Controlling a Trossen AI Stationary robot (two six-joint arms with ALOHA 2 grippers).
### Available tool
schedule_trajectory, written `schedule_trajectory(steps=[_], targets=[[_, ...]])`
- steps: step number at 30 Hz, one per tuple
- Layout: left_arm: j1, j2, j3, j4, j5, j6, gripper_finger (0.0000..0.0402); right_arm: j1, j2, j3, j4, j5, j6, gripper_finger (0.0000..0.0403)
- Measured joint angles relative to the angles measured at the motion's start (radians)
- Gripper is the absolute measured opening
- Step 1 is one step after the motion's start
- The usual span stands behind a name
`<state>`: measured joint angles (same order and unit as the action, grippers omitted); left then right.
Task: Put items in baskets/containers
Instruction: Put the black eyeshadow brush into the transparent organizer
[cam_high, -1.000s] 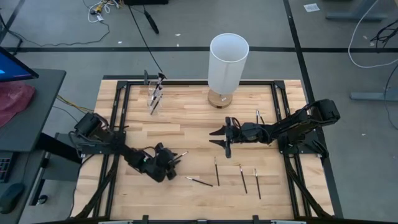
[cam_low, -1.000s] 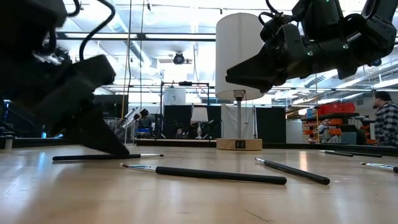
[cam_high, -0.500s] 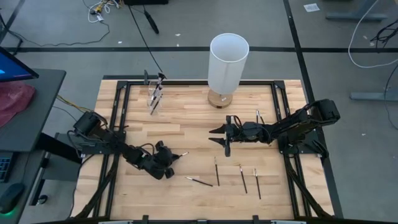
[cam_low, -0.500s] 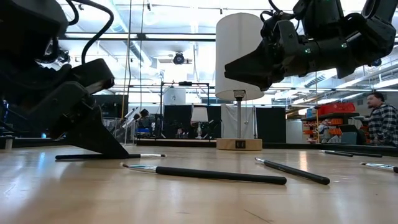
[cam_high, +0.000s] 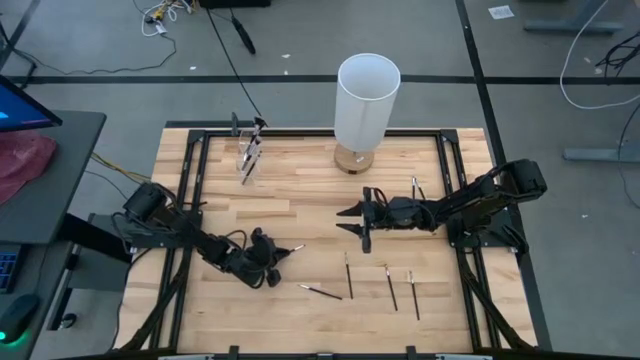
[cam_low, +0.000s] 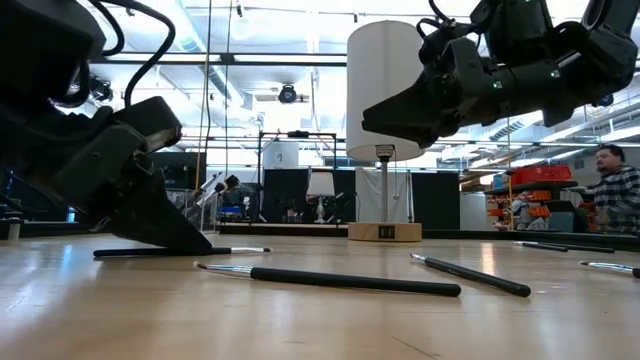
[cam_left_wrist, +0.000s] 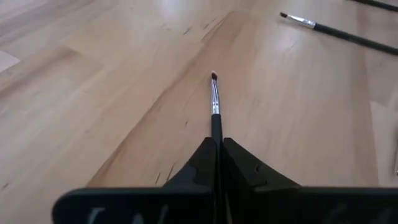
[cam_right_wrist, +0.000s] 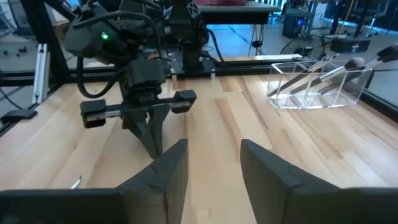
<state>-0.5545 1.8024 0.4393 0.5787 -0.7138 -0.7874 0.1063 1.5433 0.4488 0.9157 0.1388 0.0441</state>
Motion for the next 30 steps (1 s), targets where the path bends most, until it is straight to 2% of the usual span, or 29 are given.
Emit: schedule_trajectory(steps=[7,11,16,19,24,27,30], targets=[[0.022,0.002,0.001,0.111,-0.053,0.061,0.0011,0.015,0.0,0.0,-0.076,-0.081,0.059,0.0148],[0.042,0.001,0.001,0.175,-0.082,0.105,0.001,0.034,0.001,0.0,-0.162,-0.088,0.103,0.0148],[0.066,0.0,0.003,0.365,-0.13,0.241,0.001,0.059,0.069,0.0,-0.153,-0.087,0.157,0.0148],[0.084,-0.001,0.004,0.503,-0.136,0.341,0.0011,0.069,0.143,0.0,-0.065,-0.057,0.185,0.0148],[0.113,-0.003,0.005,0.671,-0.097,0.481,0.001,0.071,0.283,0.019,0.259,-0.031,0.195,0.0148],[0.129,-0.003,0.026,0.687,-0.073,0.522,0.0011,0.069,0.339,0.068,0.391,-0.029,0.18,0.0148],[0.14,-0.003,0.062,0.686,-0.043,0.576,0.0012,0.062,0.363,0.135,0.402,-0.03,0.168,0.0148]])
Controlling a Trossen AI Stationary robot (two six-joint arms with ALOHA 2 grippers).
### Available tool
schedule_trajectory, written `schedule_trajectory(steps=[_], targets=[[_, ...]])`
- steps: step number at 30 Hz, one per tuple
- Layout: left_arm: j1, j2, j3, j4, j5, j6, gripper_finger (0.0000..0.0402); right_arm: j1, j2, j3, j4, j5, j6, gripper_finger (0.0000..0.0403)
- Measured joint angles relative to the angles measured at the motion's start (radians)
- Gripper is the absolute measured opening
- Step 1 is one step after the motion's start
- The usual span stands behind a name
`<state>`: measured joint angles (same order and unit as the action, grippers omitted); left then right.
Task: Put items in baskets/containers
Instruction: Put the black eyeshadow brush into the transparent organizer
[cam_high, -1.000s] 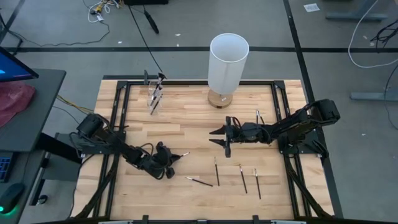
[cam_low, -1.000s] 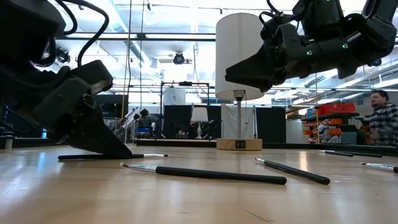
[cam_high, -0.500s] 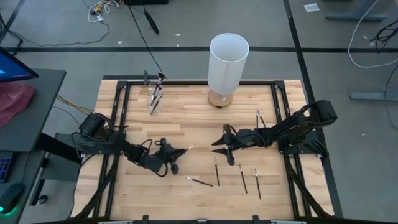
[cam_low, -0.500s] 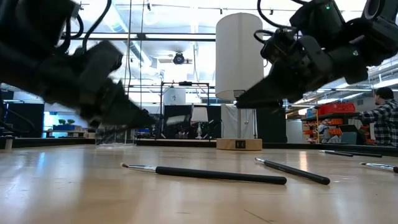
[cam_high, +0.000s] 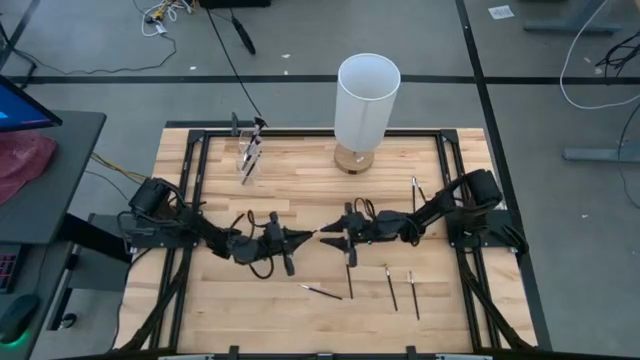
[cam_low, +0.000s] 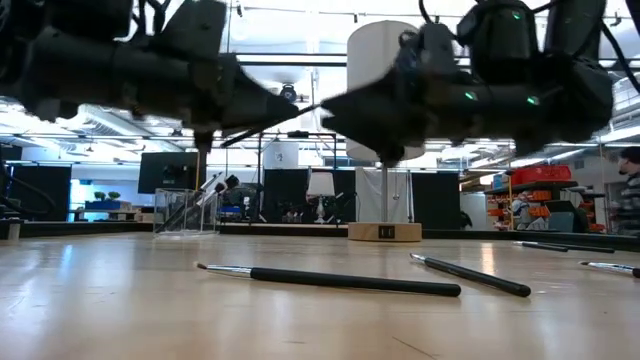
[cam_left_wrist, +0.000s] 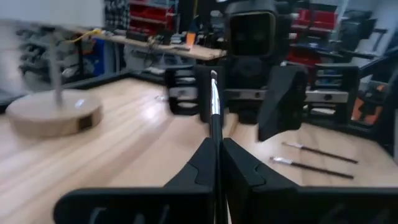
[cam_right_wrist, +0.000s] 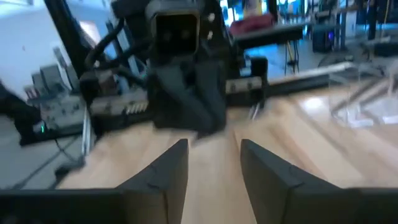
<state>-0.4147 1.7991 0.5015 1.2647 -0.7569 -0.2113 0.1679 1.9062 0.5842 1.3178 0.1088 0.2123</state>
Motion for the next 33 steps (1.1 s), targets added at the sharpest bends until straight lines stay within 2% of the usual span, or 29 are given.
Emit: schedule_trajectory(steps=[7,16,19,23,26,30,33], targets=[[0.003,0.0,0.037,-0.006,0.016,0.085,0.0013,-0.001,-0.005,0.041,0.003,-0.007,-0.034,0.0131],[0.002,-0.002,0.037,-0.017,0.023,0.088,0.0014,0.0,-0.005,0.04,0.031,-0.046,-0.033,0.002],[0.003,-0.002,0.038,-0.03,0.024,0.073,0.0027,0.0,-0.025,0.04,-0.015,-0.049,-0.033,0.0014],[0.006,-0.002,0.037,-0.092,0.013,0.044,0.0062,-0.009,-0.123,0.04,-0.209,-0.043,-0.03,0.0012],[0.028,-0.001,0.037,-0.146,0.039,0.003,0.0106,-0.019,-0.224,0.047,-0.417,-0.041,-0.034,0.001],[0.078,-0.001,0.047,-0.196,0.101,-0.038,0.0165,-0.03,-0.309,0.11,-0.705,-0.039,-0.051,0.001],[0.111,-0.001,0.11,-0.287,0.169,0.003,0.0191,-0.03,-0.307,0.165,-0.827,-0.038,-0.088,0.001]])
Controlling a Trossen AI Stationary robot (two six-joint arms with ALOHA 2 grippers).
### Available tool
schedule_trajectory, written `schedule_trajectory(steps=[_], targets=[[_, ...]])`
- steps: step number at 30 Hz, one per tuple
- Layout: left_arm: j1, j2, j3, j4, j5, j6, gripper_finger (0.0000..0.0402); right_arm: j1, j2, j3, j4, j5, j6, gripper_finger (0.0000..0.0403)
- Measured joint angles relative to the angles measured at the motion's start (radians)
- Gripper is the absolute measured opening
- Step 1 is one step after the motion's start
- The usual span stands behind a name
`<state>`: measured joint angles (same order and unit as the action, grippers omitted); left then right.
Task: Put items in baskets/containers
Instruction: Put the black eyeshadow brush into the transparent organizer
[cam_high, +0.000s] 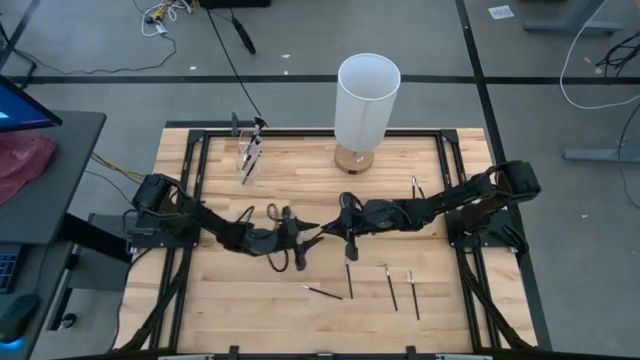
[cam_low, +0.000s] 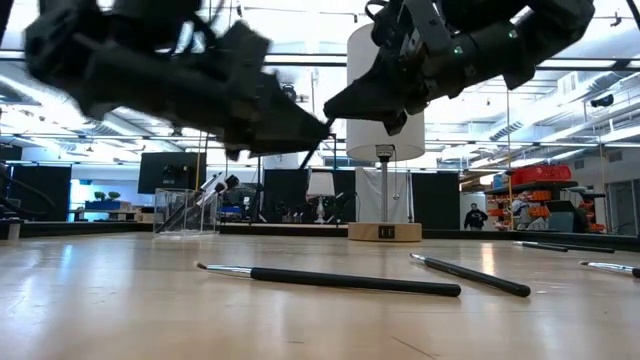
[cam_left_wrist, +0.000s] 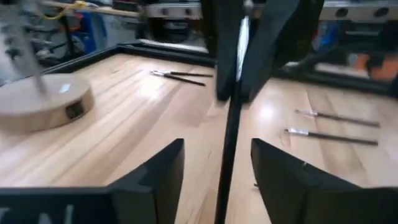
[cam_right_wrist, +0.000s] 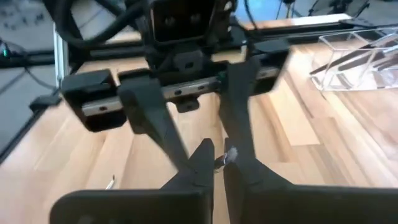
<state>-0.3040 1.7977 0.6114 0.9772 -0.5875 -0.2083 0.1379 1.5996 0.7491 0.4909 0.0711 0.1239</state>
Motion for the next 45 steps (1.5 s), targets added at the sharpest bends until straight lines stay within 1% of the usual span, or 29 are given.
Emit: schedule_trajectory(steps=[2,4,7,10,13,17,20,22,26,28,30,32,35,38,41,43,45], targets=[[0.016,0.0,0.064,-0.125,0.047,0.033,0.0196,0.0,0.016,0.026,-0.016,-0.001,-0.02,0.001],[0.025,0.0,0.134,-0.281,0.065,0.046,0.0193,0.0,0.016,0.03,-0.025,0.001,-0.037,0.001],[0.028,0.0,0.226,-0.477,0.064,0.06,0.0175,0.0,0.016,0.03,-0.045,0.028,-0.039,0.001],[0.027,0.0,0.284,-0.59,0.041,0.061,0.0151,0.0,0.013,0.031,-0.072,0.034,-0.038,0.0011],[0.027,0.0,0.304,-0.618,0.022,0.063,0.0126,0.0,0.012,0.032,-0.093,0.037,-0.035,0.0014],[0.027,0.0,0.305,-0.621,0.021,0.063,0.0091,0.001,0.012,0.032,-0.106,0.035,-0.035,0.0014],[0.027,0.0,0.305,-0.621,0.02,0.063,0.0048,0.002,0.012,0.032,-0.11,0.033,-0.034,0.0018],[0.026,0.0,0.305,-0.622,0.024,0.058,0.0018,0.003,0.012,0.032,-0.113,0.033,-0.038,0.0027],[0.026,0.0,0.307,-0.637,0.033,0.036,0.0015,0.0,-0.001,0.032,-0.146,0.034,-0.047,0.0059],[0.026,-0.01,0.308,-0.678,0.031,0.014,0.0014,-0.001,-0.027,0.031,-0.197,0.047,-0.056,0.0077],[0.025,-0.035,0.297,-0.735,0.024,-0.016,0.0014,-0.002,-0.069,0.02,-0.236,0.084,-0.063,0.0095],[0.024,-0.082,0.265,-0.799,0.0,-0.04,0.0014,-0.002,-0.11,-0.001,-0.247,0.128,-0.068,0.0111],[0.029,-0.185,0.179,-0.819,-0.06,-0.06,0.0014,-0.003,-0.165,-0.059,-0.23,0.183,-0.064,0.0131],[0.065,-0.339,0.067,-0.82,-0.111,-0.086,0.0014,-0.005,-0.195,-0.128,-0.141,0.205,-0.038,0.0144],[0.129,-0.526,-0.028,-0.827,-0.151,-0.094,0.0014,-0.006,-0.192,-0.191,-0.02,0.202,-0.01,0.0149],[0.197,-0.646,-0.065,-0.82,-0.127,-0.067,0.0014,-0.007,-0.184,-0.221,0.042,0.202,0.008,0.015],[0.294,-0.755,-0.085,-0.848,-0.066,-0.037,0.0014,-0.007,-0.183,-0.242,0.095,0.201,0.018,0.0151]])
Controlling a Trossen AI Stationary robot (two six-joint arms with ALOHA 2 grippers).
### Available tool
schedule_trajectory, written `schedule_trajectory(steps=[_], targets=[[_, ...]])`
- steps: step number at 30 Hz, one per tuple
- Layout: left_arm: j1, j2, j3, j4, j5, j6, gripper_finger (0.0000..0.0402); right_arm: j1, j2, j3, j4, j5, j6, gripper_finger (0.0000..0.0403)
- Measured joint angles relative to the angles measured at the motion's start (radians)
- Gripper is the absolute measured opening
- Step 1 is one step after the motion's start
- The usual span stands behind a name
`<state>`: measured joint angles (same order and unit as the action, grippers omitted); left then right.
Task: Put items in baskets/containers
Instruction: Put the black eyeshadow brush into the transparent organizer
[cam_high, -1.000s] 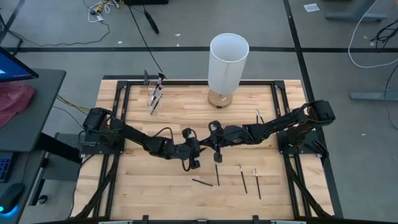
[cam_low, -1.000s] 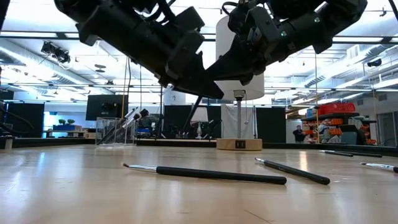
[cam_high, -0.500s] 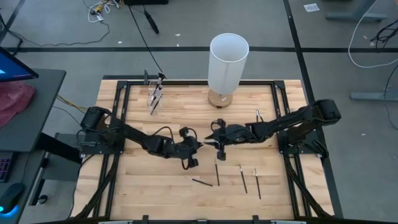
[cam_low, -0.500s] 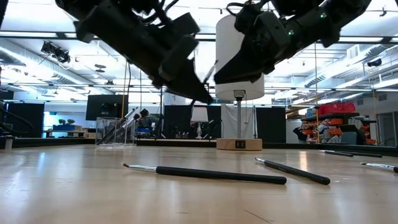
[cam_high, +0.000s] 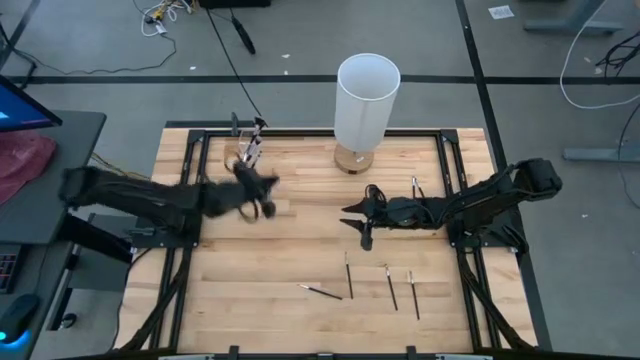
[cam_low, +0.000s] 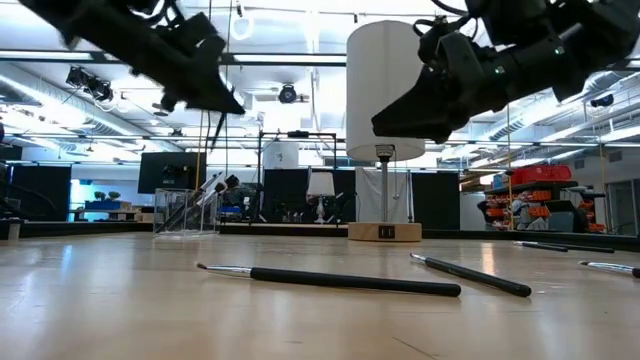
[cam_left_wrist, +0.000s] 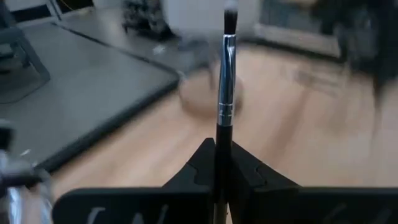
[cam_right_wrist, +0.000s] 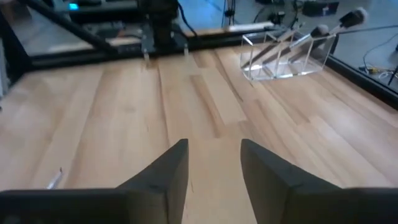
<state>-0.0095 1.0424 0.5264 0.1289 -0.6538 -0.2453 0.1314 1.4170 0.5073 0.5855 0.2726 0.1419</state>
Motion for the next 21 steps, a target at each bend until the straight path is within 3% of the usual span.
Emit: schedule_trajectory(steps=[4,10,15,21], targets=[[0.222,-0.149,0.0,-0.1,0.132,0.068,0.0014,0.0,0.002,-0.018,0.074,-0.003,0.007,0.0151],[0.5,-0.178,-0.017,-0.207,0.365,0.183,0.0014,0.0,0.002,-0.02,0.112,-0.003,0.005,0.0151],[0.604,-0.159,-0.118,-0.121,0.441,0.235,0.0014,0.001,0.002,-0.02,0.117,-0.003,0.007,0.0151],[0.636,-0.159,-0.256,0.017,0.454,0.244,0.0019,0.001,0.002,-0.02,0.118,-0.004,0.01,0.0151]])
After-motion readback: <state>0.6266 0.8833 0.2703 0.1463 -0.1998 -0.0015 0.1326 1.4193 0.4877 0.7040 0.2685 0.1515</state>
